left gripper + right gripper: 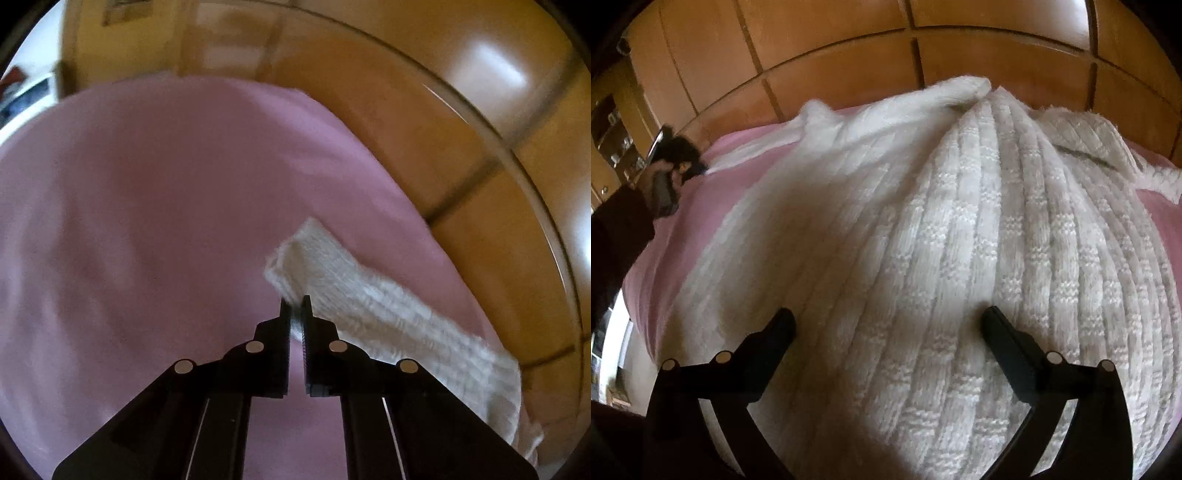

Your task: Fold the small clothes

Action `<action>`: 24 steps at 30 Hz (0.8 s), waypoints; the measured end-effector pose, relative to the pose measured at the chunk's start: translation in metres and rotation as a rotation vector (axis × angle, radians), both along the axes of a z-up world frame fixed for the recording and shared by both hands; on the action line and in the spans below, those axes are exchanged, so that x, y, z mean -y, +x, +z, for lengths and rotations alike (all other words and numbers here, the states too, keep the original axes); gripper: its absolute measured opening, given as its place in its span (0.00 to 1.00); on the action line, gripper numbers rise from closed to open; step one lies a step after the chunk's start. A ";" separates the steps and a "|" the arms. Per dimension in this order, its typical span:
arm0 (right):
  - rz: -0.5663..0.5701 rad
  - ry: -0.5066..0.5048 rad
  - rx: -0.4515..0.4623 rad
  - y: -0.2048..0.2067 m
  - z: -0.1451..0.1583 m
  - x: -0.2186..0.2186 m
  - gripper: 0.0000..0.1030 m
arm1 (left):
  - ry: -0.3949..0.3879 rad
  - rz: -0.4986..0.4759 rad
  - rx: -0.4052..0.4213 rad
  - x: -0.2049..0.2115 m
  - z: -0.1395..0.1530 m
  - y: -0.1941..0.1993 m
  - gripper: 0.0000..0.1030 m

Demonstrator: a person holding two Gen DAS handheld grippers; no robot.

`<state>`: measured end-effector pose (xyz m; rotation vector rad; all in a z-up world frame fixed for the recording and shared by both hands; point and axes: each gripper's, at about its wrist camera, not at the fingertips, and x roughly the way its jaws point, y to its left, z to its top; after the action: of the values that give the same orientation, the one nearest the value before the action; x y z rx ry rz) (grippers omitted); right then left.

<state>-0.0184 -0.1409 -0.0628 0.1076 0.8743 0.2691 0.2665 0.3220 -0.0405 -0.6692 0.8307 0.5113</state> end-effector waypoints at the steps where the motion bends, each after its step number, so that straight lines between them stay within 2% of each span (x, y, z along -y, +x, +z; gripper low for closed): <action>1: -0.001 -0.002 0.001 0.000 0.000 0.000 0.98 | 0.013 0.032 -0.004 -0.014 0.003 -0.009 0.04; 5: -0.004 -0.025 0.014 0.000 -0.002 -0.003 0.98 | 0.128 0.134 -0.014 -0.060 0.021 -0.050 0.04; 8: -0.007 -0.041 0.026 -0.004 -0.004 -0.006 0.98 | 0.176 0.197 -0.047 -0.090 0.025 -0.085 0.04; 10: -0.010 -0.048 0.027 -0.004 -0.005 -0.006 0.98 | 0.204 0.178 -0.075 -0.091 0.022 -0.096 0.04; 13: -0.010 -0.044 0.026 -0.003 -0.005 -0.008 0.98 | 0.185 0.115 -0.131 -0.079 0.013 -0.102 0.05; 14: -0.010 -0.039 0.026 -0.003 -0.005 -0.008 0.98 | 0.171 0.110 -0.133 -0.074 0.012 -0.106 0.13; 15: -0.011 -0.036 0.025 -0.002 -0.005 -0.010 0.98 | 0.152 0.093 -0.116 -0.065 0.014 -0.108 0.18; 16: -0.009 -0.030 0.023 -0.004 -0.004 -0.008 0.98 | 0.145 0.075 -0.093 -0.055 0.019 -0.112 0.31; 17: -0.006 -0.010 0.017 -0.005 -0.002 -0.004 0.98 | 0.152 0.055 -0.062 -0.039 0.027 -0.117 0.51; 19: -0.007 0.040 0.003 -0.007 0.002 0.007 0.96 | 0.161 -0.001 0.006 -0.008 0.040 -0.121 0.64; 21: -0.044 0.090 0.010 -0.008 0.016 0.031 0.92 | 0.168 -0.117 0.059 0.037 0.052 -0.125 0.64; 24: -0.177 0.069 0.088 -0.017 0.038 0.083 0.92 | 0.166 -0.303 0.131 0.110 0.060 -0.136 0.64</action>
<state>-0.0358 -0.2243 -0.0253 0.2342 0.7635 0.1374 0.1302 0.2121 0.0199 -0.4096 0.7404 0.2550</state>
